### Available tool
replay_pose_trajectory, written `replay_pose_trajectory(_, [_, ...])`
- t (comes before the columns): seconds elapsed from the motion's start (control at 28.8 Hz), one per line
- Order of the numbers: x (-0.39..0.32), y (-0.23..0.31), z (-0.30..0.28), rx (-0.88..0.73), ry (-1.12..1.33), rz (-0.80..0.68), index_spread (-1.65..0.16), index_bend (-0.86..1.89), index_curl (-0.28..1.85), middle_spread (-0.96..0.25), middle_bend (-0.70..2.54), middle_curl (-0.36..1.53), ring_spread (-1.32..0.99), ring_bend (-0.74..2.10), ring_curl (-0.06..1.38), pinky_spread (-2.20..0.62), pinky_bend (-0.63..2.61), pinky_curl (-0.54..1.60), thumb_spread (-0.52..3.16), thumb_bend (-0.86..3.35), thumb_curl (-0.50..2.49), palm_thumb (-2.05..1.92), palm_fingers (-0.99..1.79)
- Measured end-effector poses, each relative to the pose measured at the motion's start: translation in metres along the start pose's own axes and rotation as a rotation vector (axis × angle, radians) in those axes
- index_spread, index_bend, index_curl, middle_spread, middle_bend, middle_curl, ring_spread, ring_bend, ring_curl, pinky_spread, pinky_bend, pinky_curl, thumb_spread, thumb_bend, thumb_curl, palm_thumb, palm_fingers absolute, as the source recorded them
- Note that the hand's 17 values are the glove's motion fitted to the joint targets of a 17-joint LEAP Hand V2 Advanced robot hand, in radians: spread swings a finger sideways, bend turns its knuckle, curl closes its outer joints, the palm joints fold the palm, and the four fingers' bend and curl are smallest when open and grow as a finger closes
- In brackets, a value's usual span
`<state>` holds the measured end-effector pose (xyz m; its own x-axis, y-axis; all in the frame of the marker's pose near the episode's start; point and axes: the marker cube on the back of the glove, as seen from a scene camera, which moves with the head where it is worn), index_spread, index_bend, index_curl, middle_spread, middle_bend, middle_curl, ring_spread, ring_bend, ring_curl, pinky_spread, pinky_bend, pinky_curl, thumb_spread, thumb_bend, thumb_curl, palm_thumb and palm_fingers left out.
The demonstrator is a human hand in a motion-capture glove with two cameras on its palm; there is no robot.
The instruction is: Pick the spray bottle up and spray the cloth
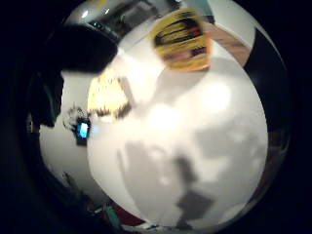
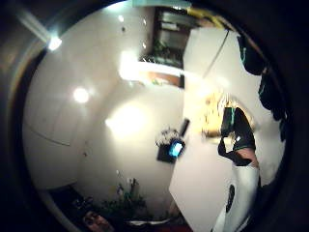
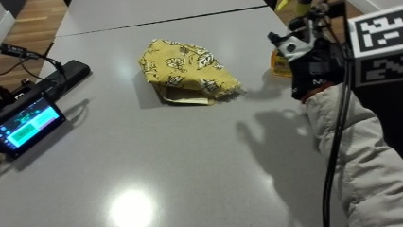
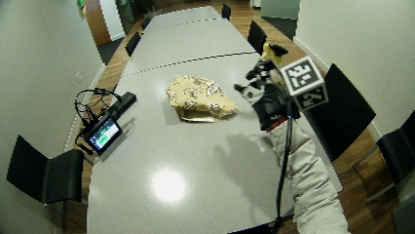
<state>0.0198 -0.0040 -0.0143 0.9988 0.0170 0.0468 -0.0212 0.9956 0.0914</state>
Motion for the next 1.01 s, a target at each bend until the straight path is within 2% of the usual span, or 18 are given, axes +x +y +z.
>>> replay_pose_trajectory(0.07, [0.017, -0.005, -0.011, 0.077, -0.024, 0.024, -0.11, 0.09, 0.03, -0.04, 0.38, 0.11, -0.07, 0.54, 0.11, -0.12, 0.58, 0.12, 0.30, 0.49, 0.18, 0.77, 1.10])
replay_pose_trajectory(0.21, [0.077, -0.017, -0.033, 0.279, -0.026, 0.126, -0.18, 0.16, 0.13, -0.06, 0.38, 0.17, -0.10, 0.50, 0.19, -0.12, 0.42, 0.17, 0.48, 0.48, 0.21, 0.81, 0.65])
replay_pose_trajectory(0.31, [0.113, -0.018, -0.040, 0.310, -0.024, 0.182, -0.23, 0.23, 0.19, -0.05, 0.46, 0.23, -0.09, 0.40, 0.20, -0.02, 0.17, 0.14, 0.55, 0.44, 0.23, 0.81, 0.34])
replay_pose_trajectory(0.35, [0.124, -0.015, -0.045, 0.308, -0.046, 0.199, -0.24, 0.26, 0.21, -0.05, 0.49, 0.25, -0.09, 0.39, 0.21, 0.00, 0.12, 0.13, 0.57, 0.42, 0.24, 0.82, 0.32])
replay_pose_trajectory(0.42, [0.148, 0.002, -0.063, 0.318, -0.110, 0.234, -0.25, 0.36, 0.24, -0.06, 0.54, 0.27, -0.10, 0.38, 0.21, 0.02, 0.03, 0.08, 0.60, 0.42, 0.26, 0.85, 0.45])
replay_pose_trajectory(0.45, [0.161, 0.015, -0.076, 0.337, -0.135, 0.250, -0.24, 0.41, 0.25, -0.08, 0.59, 0.29, -0.11, 0.46, 0.23, 0.01, 0.04, 0.07, 0.59, 0.43, 0.27, 0.90, 0.73])
replay_pose_trajectory(0.49, [0.175, 0.028, -0.088, 0.364, -0.147, 0.267, -0.24, 0.41, 0.23, -0.08, 0.59, 0.29, -0.11, 0.47, 0.20, 0.02, 0.04, 0.04, 0.59, 0.42, 0.28, 0.91, 0.80])
replay_pose_trajectory(0.52, [0.187, 0.041, -0.099, 0.397, -0.141, 0.283, -0.24, 0.36, 0.22, -0.09, 0.58, 0.29, -0.12, 0.54, 0.22, -0.04, 0.21, 0.08, 0.55, 0.42, 0.29, 0.94, 1.03])
replay_pose_trajectory(0.59, [0.207, 0.063, -0.117, 0.468, -0.090, 0.311, -0.25, 0.29, 0.22, -0.10, 0.55, 0.30, -0.14, 0.56, 0.23, -0.13, 0.38, 0.15, 0.51, 0.39, 0.31, 0.96, 1.21])
replay_pose_trajectory(0.76, [0.219, 0.073, -0.135, 0.590, 0.017, 0.297, -0.25, 0.29, 0.30, -0.10, 0.55, 0.35, -0.15, 0.59, 0.32, -0.19, 0.46, 0.25, 0.46, 0.34, 0.36, 1.01, 1.21])
replay_pose_trajectory(1.01, [0.215, 0.058, -0.134, 0.613, 0.008, 0.297, -0.26, 0.29, 0.36, -0.11, 0.55, 0.39, -0.16, 0.58, 0.37, -0.22, 0.48, 0.32, 0.43, 0.28, 0.41, 1.05, 1.19])
